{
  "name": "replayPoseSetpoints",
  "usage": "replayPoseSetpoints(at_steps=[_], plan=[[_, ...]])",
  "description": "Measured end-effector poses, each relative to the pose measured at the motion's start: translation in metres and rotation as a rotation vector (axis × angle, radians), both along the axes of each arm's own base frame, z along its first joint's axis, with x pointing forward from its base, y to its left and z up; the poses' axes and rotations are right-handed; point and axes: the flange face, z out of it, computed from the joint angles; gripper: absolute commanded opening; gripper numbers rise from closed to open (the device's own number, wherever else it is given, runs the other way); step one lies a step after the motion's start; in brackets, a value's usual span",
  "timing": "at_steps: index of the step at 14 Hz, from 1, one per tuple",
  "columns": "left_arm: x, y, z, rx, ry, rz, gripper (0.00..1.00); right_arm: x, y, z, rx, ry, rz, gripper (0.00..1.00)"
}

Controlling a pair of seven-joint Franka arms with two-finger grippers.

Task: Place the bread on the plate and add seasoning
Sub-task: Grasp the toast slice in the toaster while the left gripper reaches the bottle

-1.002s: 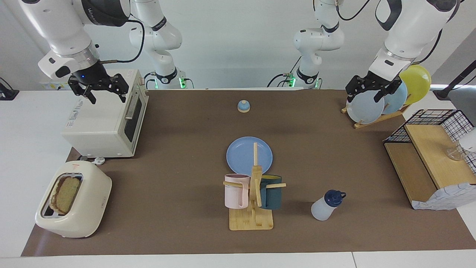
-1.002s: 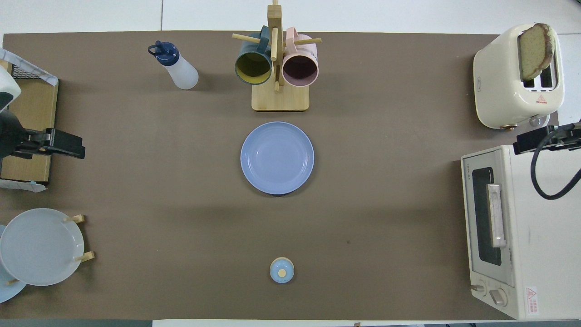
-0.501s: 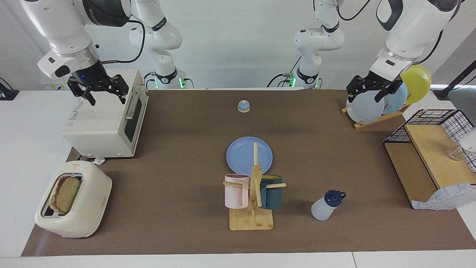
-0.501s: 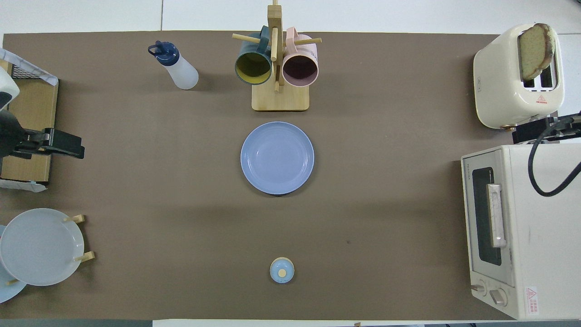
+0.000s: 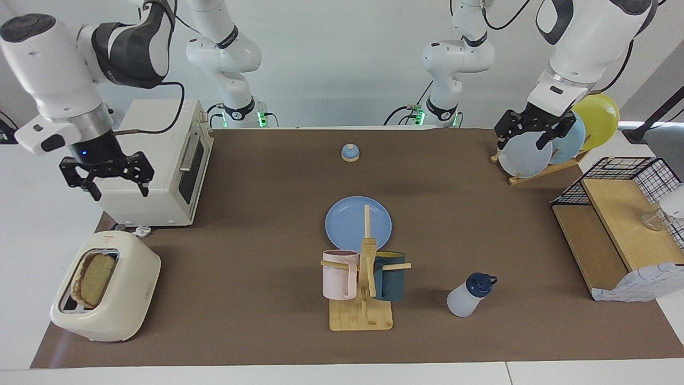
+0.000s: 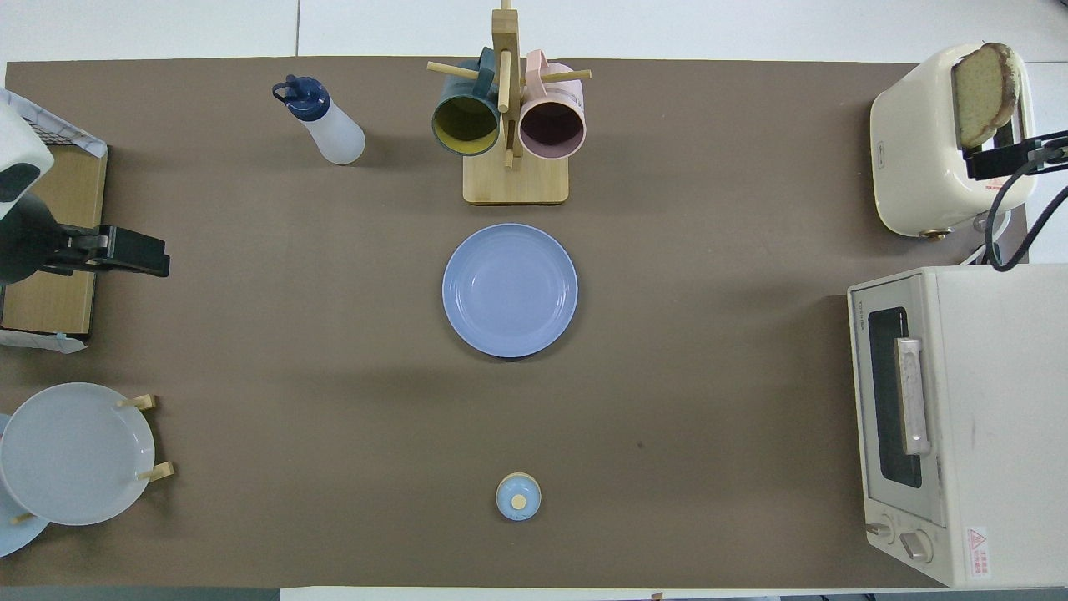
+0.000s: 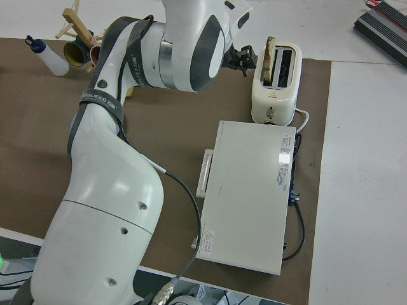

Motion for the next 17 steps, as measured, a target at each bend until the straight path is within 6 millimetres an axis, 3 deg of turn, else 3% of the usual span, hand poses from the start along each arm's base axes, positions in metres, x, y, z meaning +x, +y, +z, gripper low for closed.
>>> replayPoseSetpoints(at_steps=[3,7,11,12,14,15,17], plan=[[0.005,-0.012,-0.019,-0.012,-0.097,-0.019,1.00,0.026,-0.029,-0.029,-0.023,-0.043,0.012,1.00],[0.000,-0.029,-0.055,-0.031,-0.232,-0.048,1.00,0.052,-0.033,-0.041,-0.050,-0.130,0.040,1.00],[-0.005,-0.056,-0.106,-0.056,-0.333,-0.096,1.00,0.067,-0.035,-0.064,-0.060,-0.153,0.057,1.00],[-0.007,-0.061,-0.121,-0.062,-0.355,-0.103,1.00,0.069,-0.036,-0.070,-0.060,-0.150,0.058,0.90],[-0.007,-0.071,-0.153,-0.084,-0.411,-0.094,1.00,0.074,-0.035,-0.069,-0.061,-0.156,0.062,0.61],[-0.006,-0.076,-0.171,-0.100,-0.442,-0.081,1.00,0.075,-0.033,-0.068,-0.061,-0.155,0.070,0.55],[-0.003,-0.081,-0.212,-0.130,-0.513,-0.058,1.00,0.075,-0.031,-0.064,-0.064,-0.135,0.102,0.24]])
